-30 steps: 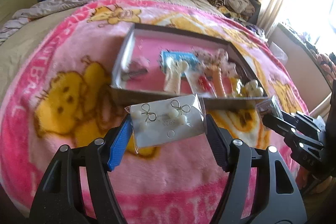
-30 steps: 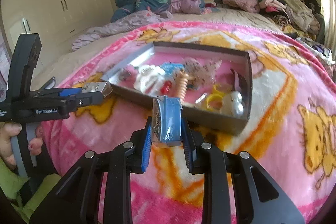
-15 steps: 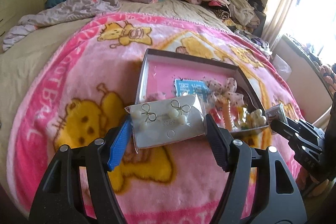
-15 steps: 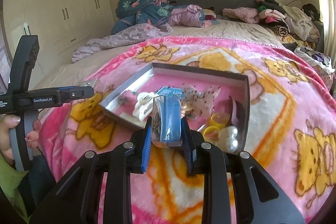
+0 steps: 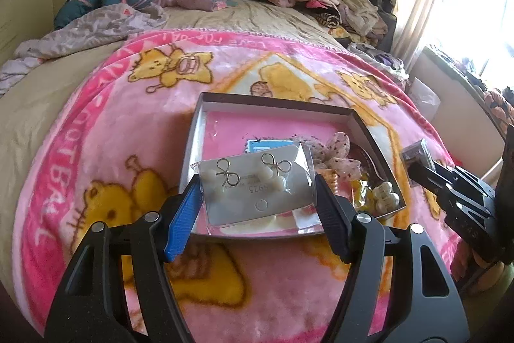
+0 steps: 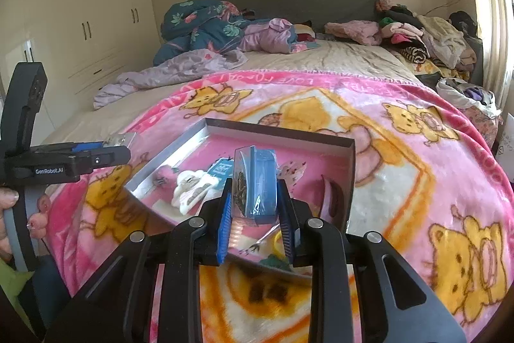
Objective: Organize jewelry
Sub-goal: 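Carry the stud earring bag and blue clip into the box and open both tools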
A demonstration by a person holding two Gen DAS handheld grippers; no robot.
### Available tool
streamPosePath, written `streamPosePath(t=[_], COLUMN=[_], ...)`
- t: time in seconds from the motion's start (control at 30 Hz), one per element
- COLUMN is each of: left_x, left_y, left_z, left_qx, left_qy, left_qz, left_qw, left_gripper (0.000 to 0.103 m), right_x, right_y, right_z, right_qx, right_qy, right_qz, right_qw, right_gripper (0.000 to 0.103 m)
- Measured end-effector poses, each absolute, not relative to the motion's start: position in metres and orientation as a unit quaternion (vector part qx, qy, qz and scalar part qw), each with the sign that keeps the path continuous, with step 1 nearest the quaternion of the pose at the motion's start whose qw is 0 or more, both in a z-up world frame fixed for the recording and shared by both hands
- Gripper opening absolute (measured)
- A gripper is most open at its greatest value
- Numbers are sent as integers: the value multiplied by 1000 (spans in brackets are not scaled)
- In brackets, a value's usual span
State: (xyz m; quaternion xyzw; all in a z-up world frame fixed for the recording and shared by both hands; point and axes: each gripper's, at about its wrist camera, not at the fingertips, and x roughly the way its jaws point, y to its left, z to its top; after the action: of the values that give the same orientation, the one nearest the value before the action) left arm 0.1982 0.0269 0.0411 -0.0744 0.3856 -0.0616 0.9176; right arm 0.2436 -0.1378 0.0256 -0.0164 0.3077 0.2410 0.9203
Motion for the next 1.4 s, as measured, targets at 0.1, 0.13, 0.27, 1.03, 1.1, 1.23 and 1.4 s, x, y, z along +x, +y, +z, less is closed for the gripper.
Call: streamPosePath(t=[0.1, 0.13, 0.27, 1.03, 1.1, 1.23, 1.4], left_x=[204, 205, 210, 220, 223, 228, 234], left_y=[22, 20, 8, -33, -32, -28, -25], left_z=[39, 37, 28, -12, -15, -17, -21], left_qx=[-75, -74, -67, -34, -30, -32, -30], left_qy=[388, 390, 400, 434, 436, 436, 438], left_qz=[-67, -69, -80, -104, -101, -96, -88], left_qw=[916, 915, 911, 894, 894, 894, 894], left_gripper=[59, 59, 59, 59, 59, 59, 59], right_x=[248, 249, 254, 276, 280, 284, 291], right_y=[-140, -141, -145, -154, -153, -151, -142], right_z=[24, 24, 20, -6, -10, -16, -24], right_qx=[-16, -16, -13, -6, -3, -5, -9], right_qy=[308, 309, 312, 342, 347, 351, 358], right_qz=[237, 235, 231, 219, 217, 218, 226], right_qw=[921, 921, 922, 914, 913, 911, 906], right_gripper=[25, 25, 25, 25, 25, 25, 25])
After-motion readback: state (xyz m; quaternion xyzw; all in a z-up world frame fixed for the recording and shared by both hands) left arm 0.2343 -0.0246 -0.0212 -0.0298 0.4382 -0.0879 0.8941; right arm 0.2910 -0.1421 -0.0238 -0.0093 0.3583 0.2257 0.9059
